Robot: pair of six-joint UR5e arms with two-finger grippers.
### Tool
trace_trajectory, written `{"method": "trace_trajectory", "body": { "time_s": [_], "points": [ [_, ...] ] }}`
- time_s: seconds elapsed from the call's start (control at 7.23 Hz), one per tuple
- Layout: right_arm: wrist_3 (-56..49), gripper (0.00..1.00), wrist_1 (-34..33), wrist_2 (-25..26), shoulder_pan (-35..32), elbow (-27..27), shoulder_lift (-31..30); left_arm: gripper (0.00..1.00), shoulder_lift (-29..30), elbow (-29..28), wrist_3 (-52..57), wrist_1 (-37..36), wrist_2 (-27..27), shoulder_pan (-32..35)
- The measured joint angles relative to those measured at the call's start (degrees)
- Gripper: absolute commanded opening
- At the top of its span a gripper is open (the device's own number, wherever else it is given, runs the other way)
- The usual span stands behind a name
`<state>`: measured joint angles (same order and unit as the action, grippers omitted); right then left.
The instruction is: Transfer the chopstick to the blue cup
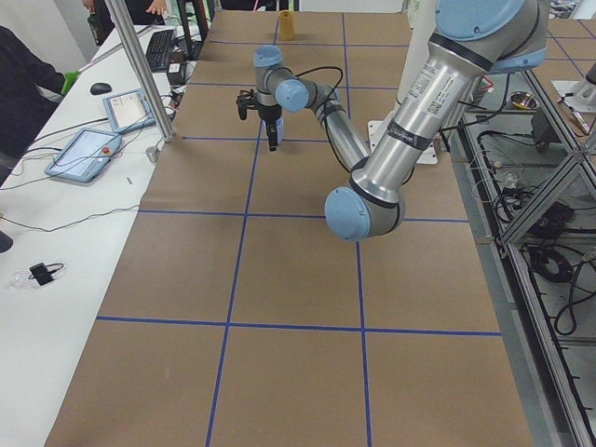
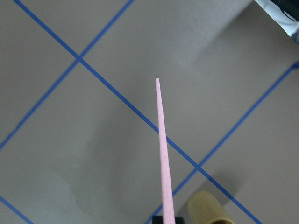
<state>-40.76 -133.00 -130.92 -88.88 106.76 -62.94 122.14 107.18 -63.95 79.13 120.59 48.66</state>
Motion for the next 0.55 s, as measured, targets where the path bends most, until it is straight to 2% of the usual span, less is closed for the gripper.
{"method": "trace_trajectory", "body": {
  "time_s": [0.28, 0.55],
  "points": [
    [14.5, 0.00, 0.2, -2.3, 8.9, 6.3, 3.4, 0.98, -2.4, 0.1, 5.1, 0.1, 0.4, 3.1],
    [28.1, 0.00, 0.9, -2.5, 18.0, 10.9, 7.8, 0.98, -5.8, 0.0, 13.1, 0.3, 2.4, 7.4]
  ]
}}
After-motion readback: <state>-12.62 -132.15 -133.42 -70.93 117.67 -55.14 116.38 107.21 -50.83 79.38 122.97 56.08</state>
